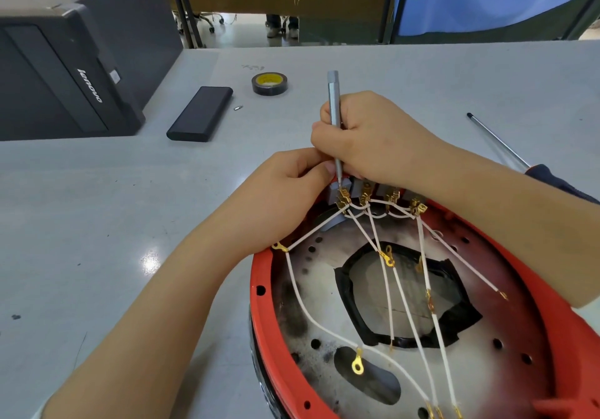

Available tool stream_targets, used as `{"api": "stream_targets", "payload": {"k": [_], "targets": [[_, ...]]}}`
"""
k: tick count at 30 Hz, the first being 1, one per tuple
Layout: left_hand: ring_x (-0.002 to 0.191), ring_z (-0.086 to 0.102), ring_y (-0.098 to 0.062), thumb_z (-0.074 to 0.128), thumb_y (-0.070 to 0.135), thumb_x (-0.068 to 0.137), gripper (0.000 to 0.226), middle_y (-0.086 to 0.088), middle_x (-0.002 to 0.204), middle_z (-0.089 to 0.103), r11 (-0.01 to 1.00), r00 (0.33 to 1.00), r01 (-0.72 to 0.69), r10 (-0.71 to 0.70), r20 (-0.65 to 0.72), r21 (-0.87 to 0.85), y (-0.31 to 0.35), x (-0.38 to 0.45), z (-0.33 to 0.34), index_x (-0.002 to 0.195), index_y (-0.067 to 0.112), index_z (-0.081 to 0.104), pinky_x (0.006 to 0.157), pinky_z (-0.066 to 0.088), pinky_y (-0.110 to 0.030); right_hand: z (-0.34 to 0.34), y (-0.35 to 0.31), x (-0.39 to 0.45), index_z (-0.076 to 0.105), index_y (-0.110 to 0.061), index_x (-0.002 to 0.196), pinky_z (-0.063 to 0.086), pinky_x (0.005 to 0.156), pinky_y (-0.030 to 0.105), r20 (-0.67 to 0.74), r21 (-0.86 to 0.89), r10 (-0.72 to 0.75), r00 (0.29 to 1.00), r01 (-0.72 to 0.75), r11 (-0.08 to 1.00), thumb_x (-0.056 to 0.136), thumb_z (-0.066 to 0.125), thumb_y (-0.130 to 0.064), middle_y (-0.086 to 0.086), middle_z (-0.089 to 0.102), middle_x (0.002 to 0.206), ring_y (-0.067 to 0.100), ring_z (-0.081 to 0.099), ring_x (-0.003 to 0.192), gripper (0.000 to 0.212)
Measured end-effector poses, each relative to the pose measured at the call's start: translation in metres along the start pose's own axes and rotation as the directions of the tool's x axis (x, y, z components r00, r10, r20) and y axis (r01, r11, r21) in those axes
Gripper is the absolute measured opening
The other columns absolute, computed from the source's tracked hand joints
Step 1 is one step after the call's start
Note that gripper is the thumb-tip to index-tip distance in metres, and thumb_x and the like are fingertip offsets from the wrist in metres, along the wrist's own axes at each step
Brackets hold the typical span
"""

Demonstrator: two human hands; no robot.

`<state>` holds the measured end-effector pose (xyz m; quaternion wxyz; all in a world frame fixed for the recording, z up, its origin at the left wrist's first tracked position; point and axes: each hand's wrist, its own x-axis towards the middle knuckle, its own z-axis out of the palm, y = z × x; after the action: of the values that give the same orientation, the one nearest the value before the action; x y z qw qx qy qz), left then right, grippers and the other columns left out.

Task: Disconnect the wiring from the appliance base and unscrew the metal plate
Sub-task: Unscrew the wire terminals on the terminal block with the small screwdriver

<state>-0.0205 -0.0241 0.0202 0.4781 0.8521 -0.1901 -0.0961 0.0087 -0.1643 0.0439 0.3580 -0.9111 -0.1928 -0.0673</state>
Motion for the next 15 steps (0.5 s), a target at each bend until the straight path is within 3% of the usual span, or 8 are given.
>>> {"api": "stream_targets", "payload": {"k": [3,6,11,15], "targets": [[0.098,0.062,-0.027,0.041,0.033,0.099,0.026,-0.009,0.103,0.069,1.000,1.000,-0.012,0.012,-0.003,0.007,-0.002,0.000,0.000,0.100,0.039,0.067,0.088,0.048,-0.040,0.001,0.006,-0.009,0.035,-0.014,0.060,0.036,0.051,0.034,-0.111,0.093,-0.044,0.993,0.055,0.994,0.094,0.049,-0.020,-0.003,0.034,0.050,0.010,0.037,0.045,0.038],[0.092,0.064,-0.007,0.042,0.032,0.099,0.026,0.012,0.096,0.071,1.000,1.000,-0.017,0.017,-0.011,-0.015,-0.003,0.000,-0.001,0.100,0.040,0.067,0.079,0.048,-0.016,0.000,0.011,-0.018,0.034,-0.016,0.061,0.038,0.048,0.027,-0.207,0.150,-0.115,0.971,0.148,0.978,0.097,0.048,-0.017,-0.006,0.036,0.050,0.012,0.043,0.046,0.038],[0.097,0.061,-0.026,0.041,0.034,0.098,0.026,-0.007,0.102,0.069,0.999,0.999,-0.036,0.036,-0.011,0.004,-0.006,0.002,-0.001,0.094,0.040,0.066,0.073,0.047,-0.020,0.004,0.011,-0.021,0.035,-0.019,0.062,0.035,0.046,0.013,-0.198,0.136,-0.190,0.962,0.218,0.966,0.097,0.050,-0.015,-0.011,0.042,0.043,0.006,0.052,0.045,0.038],[0.097,0.060,-0.029,0.042,0.034,0.098,0.026,-0.010,0.102,0.068,0.999,0.999,-0.037,0.037,-0.012,-0.008,-0.005,0.001,0.000,0.092,0.043,0.065,0.072,0.044,-0.022,0.005,0.011,-0.021,0.036,-0.019,0.062,0.035,0.047,0.009,-0.179,0.187,-0.175,0.968,0.208,0.960,0.096,0.050,-0.013,-0.016,0.048,0.043,-0.001,0.054,0.045,0.038]]}}
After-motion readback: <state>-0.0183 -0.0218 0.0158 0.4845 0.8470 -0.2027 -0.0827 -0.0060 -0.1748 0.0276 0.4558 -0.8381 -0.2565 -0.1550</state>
